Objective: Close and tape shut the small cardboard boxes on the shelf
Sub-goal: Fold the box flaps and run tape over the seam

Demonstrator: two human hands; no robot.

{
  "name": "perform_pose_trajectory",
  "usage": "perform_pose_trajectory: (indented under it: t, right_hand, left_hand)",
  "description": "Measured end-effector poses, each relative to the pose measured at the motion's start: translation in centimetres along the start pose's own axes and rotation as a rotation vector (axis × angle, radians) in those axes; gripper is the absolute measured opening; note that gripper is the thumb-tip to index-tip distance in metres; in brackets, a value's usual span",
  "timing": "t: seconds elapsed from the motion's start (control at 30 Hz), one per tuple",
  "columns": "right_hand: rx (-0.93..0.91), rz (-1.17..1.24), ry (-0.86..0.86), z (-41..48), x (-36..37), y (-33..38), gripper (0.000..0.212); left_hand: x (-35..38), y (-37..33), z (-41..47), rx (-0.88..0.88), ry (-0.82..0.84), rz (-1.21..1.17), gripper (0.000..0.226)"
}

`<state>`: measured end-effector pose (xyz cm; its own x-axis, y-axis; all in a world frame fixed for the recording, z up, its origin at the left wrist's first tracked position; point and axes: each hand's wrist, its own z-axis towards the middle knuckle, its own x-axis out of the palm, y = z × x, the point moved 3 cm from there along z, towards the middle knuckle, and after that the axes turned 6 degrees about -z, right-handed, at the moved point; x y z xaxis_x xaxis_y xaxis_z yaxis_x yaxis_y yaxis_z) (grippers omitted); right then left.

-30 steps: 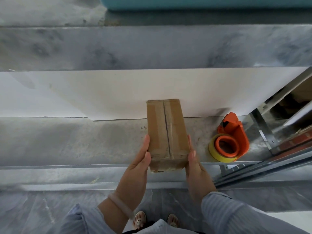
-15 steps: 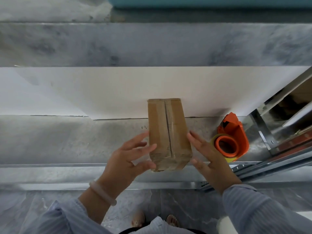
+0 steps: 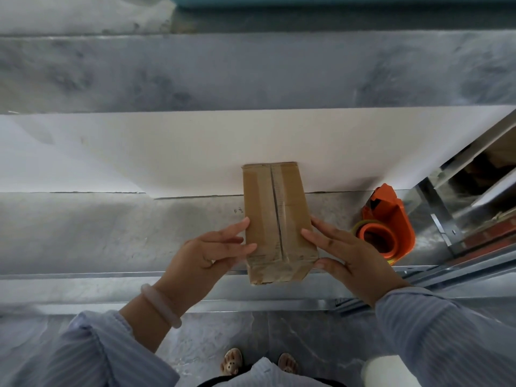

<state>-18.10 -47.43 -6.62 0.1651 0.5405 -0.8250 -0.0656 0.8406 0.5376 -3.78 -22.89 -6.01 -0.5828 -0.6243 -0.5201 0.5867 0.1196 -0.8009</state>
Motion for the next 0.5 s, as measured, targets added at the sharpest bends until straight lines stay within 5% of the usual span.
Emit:
perform_pose_trajectory:
  t: [0.17,0.3,0.5]
  right_hand:
    - [0.101,0.126,0.125,-1.1,0.2,1.0,0.065]
    - [0.164,0.257,-0.088,-0.5,2.4,3.1,0.081]
    - [0.048,0.099,-0.251,0.6,3.5,2.7,0.051]
  left_hand:
    - [0.8,-1.3,-0.1,-0.125,-0.142,-0.162,0.042]
    - [5.1,-2.4,-0.4,-0.108,-0.151,-0.050,0.074]
    - [5.1,-0.8,0.0,-0.013,-0.101,0.149,0.047]
